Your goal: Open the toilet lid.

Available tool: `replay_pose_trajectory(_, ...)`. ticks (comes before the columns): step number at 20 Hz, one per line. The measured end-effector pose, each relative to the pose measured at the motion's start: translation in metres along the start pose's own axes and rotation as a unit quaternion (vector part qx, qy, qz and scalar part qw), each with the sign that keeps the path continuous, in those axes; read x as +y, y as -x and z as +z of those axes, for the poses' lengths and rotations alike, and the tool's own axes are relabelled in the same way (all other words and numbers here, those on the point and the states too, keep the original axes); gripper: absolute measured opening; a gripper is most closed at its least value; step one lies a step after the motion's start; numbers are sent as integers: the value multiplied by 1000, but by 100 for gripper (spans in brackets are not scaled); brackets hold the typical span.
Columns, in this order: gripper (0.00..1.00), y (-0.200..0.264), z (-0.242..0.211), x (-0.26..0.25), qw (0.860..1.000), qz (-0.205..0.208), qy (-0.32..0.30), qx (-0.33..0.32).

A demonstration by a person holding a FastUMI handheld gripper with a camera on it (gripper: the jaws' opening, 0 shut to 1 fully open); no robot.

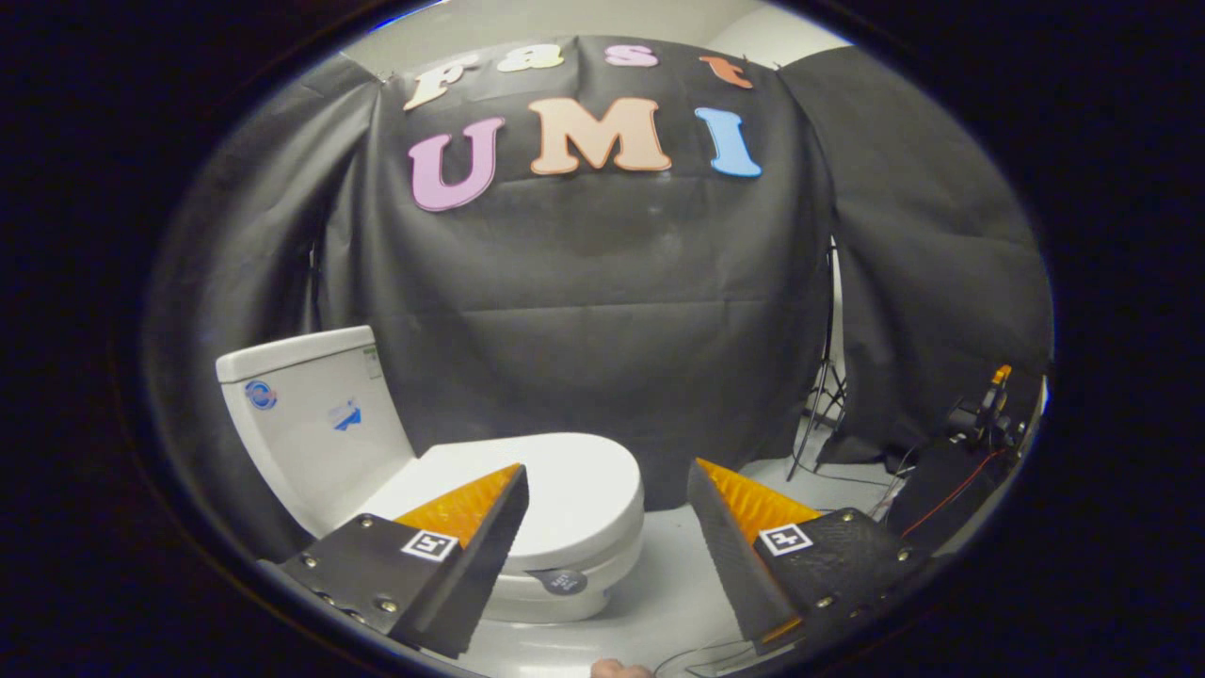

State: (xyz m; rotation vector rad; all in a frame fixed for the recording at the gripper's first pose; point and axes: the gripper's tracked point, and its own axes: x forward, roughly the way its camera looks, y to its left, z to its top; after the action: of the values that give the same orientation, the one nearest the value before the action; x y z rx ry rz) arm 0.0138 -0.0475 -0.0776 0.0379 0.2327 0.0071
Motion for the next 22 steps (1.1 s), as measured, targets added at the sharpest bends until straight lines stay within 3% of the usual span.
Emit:
replay_pose_trajectory(6, 100, -20, -57, -17, 995, -16, -40, 84)
replay_pose_trajectory(11, 100, -30, -98, -31, 982, -43, -108, 147)
replay_pose_trajectory(16, 100, -35, -148, -28, 947, -76, -218, 223)
replay_pose_trajectory(22, 100, -41, -176, 0, 917, -52, -292, 267)
